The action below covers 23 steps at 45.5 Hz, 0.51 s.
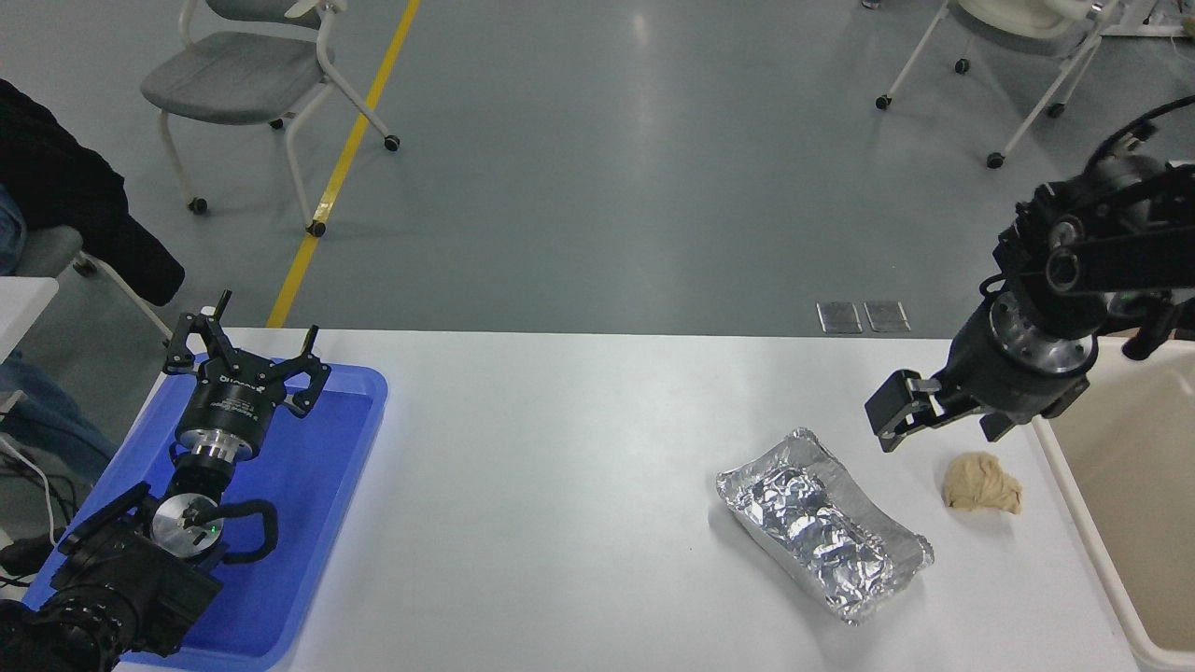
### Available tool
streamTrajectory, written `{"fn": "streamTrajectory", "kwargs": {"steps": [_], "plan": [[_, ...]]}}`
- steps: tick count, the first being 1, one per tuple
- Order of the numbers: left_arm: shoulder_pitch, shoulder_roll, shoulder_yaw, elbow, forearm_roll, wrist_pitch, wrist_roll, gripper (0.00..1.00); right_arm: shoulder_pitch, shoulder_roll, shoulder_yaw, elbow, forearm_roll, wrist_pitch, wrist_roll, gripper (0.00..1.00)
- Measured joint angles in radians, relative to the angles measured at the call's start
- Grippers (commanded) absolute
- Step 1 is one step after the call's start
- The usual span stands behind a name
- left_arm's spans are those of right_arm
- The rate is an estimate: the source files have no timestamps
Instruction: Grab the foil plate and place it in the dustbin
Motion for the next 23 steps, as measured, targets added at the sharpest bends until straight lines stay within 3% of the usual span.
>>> {"fn": "streamTrajectory", "kwargs": {"steps": [23], "plan": [[0.0, 0.0, 0.0, 0.0, 0.0, 0.0, 0.0, 1.0, -0.435, 0.028, 0.246, -0.288, -0.23, -0.123, 0.0, 1.0]]}}
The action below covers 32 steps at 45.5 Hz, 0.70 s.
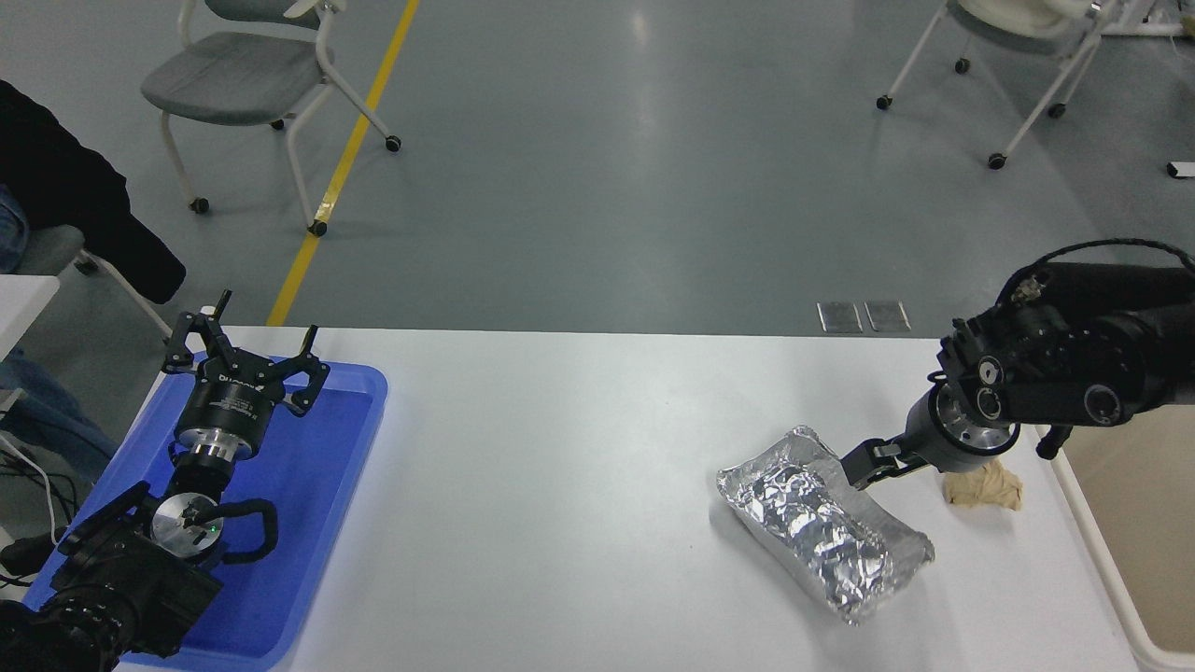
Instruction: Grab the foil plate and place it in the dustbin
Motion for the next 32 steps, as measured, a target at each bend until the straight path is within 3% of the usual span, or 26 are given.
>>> {"fn": "streamTrajectory", "kwargs": {"steps": [21, 26, 32], "plan": [[-0.001, 0.0, 0.0, 0.0, 0.0, 0.0, 0.0, 1.0, -0.2, 0.059, 0.117, -0.136, -0.058, -0.094, 0.0, 1.0], [-0.001, 0.0, 0.0, 0.0, 0.0, 0.0, 0.0, 1.0, -0.227, 0.066, 0.132, -0.151, -0.061, -0.106, 0.0, 0.86], [-0.001, 0.0, 0.0, -0.001, 0.0, 0.0, 0.0, 1.0, -0.251, 0.07, 0.142, -0.17, -0.063, -0.117, 0.0, 0.54]]}}
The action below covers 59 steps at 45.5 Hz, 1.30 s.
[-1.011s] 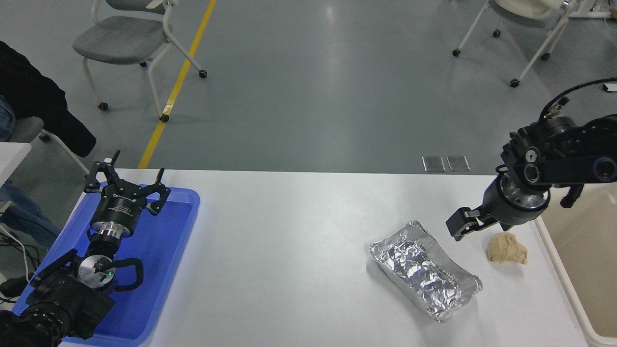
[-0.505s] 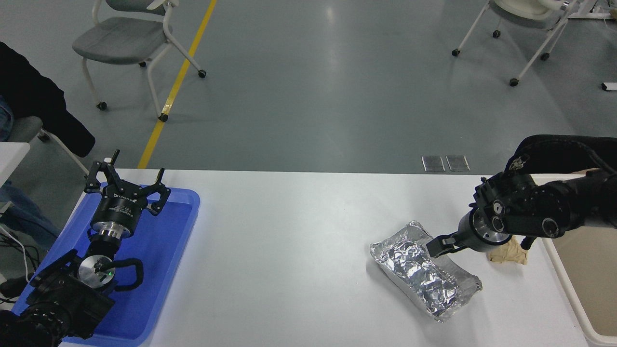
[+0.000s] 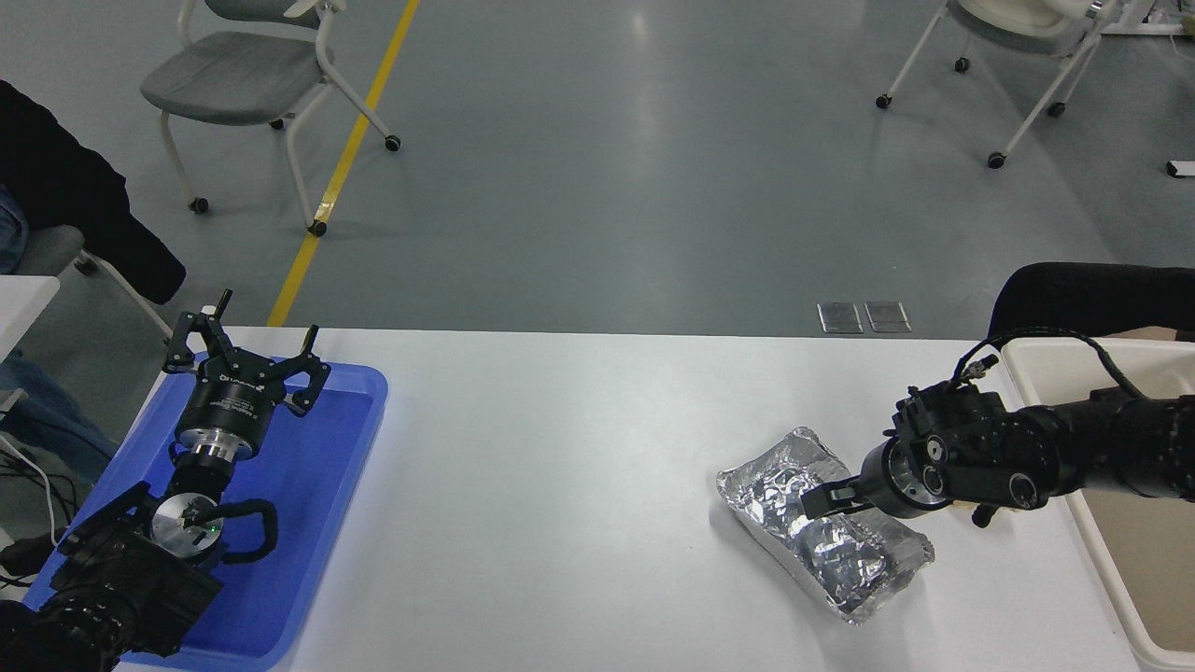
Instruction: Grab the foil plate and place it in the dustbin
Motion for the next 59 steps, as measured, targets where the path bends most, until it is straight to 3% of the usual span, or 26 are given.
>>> {"fn": "streamTrajectory", "kwargs": {"steps": [10, 12, 39, 59], "plan": [[0.0, 0.0, 0.0, 0.0, 0.0, 0.0, 0.0, 1.0, -0.021, 0.005, 0.008, -0.021, -0.003, -0.018, 0.009, 0.22], [0.0, 0.0, 0.0, 0.0, 0.0, 0.0, 0.0, 1.0, -0.023, 0.007, 0.008, -0.023, -0.003, -0.021, 0.01, 0.0], [-0.001, -0.003, 0.0, 0.0, 0.0, 0.0, 0.0, 1.0, 0.068, -0.018, -0.039, 0.022, 0.014, 0.0, 0.014, 0.0], [-0.001, -0.002, 0.0, 0.001, 0.0, 0.0, 0.0, 1.0, 0.508, -0.155, -0.294, 0.339, 0.153, 0.062, 0.015, 0.0]]}}
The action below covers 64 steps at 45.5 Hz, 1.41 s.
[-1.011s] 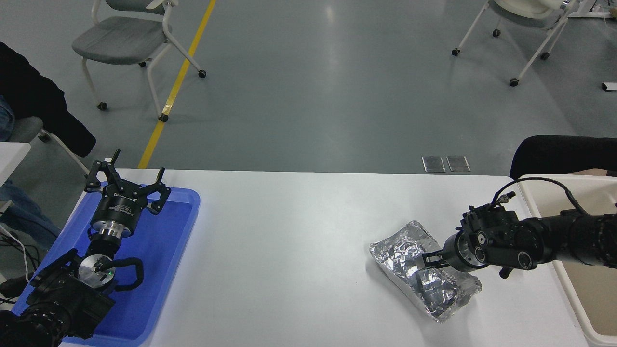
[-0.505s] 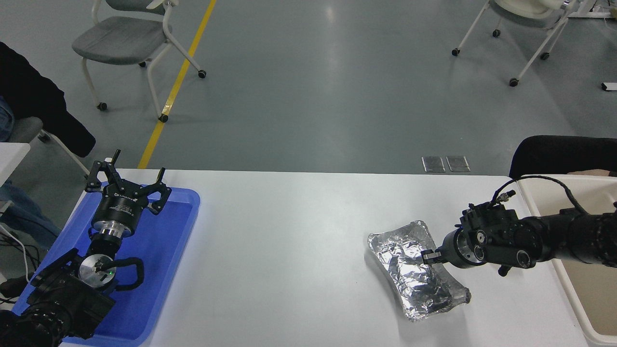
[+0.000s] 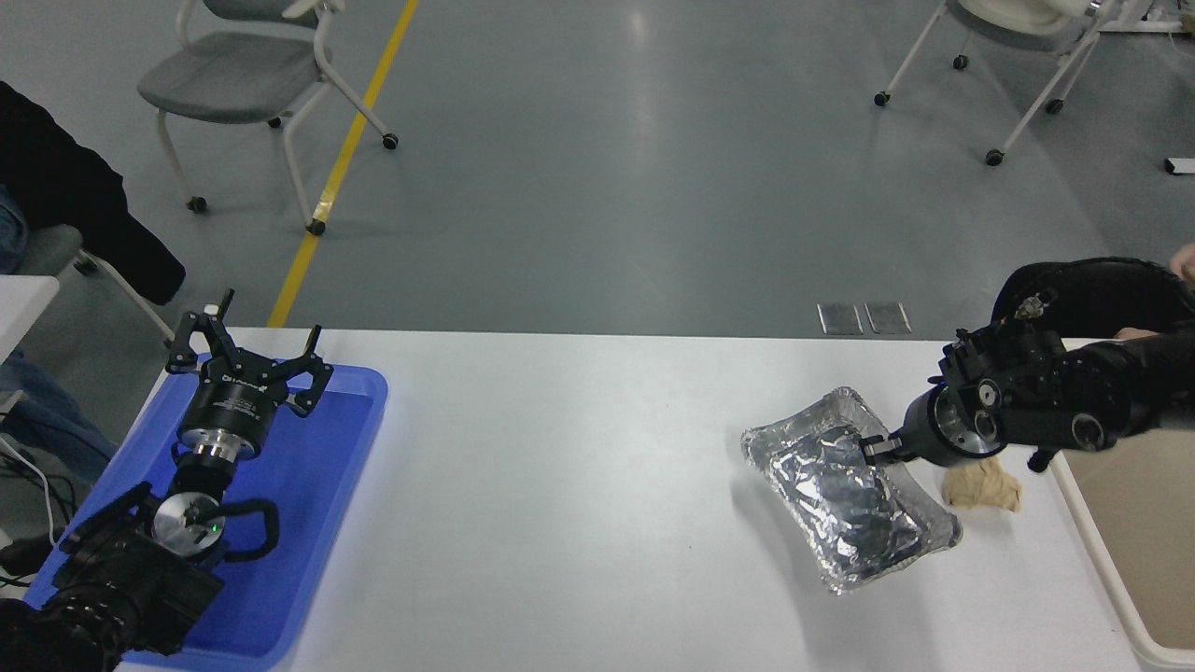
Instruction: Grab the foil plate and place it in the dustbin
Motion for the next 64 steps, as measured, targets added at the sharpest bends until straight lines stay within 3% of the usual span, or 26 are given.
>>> {"fn": "streamTrajectory", "kwargs": {"steps": [16, 43, 51, 64], "plan": [[0.0, 0.001, 0.0, 0.0, 0.0, 0.0, 0.0, 1.0, 0.447, -0.026, -0.141, 0.183, 0.133, 0.157, -0.004, 0.0], [0.001, 0.002, 0.0, 0.0, 0.0, 0.0, -0.001, 1.0, 0.658, -0.027, -0.317, 0.227, 0.168, 0.264, -0.01, 0.0], [0.002, 0.002, 0.0, 0.0, 0.0, 0.0, -0.002, 1.0, 0.665, -0.123, -0.394, 0.204, 0.049, 0.269, -0.009, 0.0], [0.002, 0.001, 0.0, 0.0, 0.0, 0.0, -0.002, 1.0, 0.536, -0.41, -0.405, 0.023, -0.231, 0.253, -0.002, 0.0]]}}
